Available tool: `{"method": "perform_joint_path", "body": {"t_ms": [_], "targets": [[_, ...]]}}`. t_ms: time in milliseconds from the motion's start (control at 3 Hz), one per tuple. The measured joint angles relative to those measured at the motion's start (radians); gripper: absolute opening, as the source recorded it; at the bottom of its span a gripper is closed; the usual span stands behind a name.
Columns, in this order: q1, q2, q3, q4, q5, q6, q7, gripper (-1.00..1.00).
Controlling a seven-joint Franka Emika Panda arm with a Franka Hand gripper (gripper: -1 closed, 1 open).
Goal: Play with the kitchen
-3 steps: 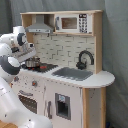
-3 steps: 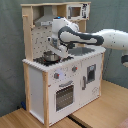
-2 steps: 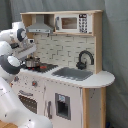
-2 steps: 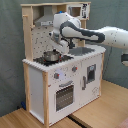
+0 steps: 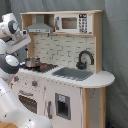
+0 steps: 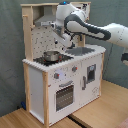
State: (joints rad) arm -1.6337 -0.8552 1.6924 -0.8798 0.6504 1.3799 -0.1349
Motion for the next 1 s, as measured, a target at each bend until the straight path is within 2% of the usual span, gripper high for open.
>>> {"method": "perform_joint_path", "body": {"t_ms": [333, 1000], "targets": [[0.057, 0.0, -0.019, 0.009, -0.078, -0.017, 0.016, 1.0], [0.178, -0.001, -0.038, 0.009, -0.279, -0.052, 0.031, 1.0]]}}
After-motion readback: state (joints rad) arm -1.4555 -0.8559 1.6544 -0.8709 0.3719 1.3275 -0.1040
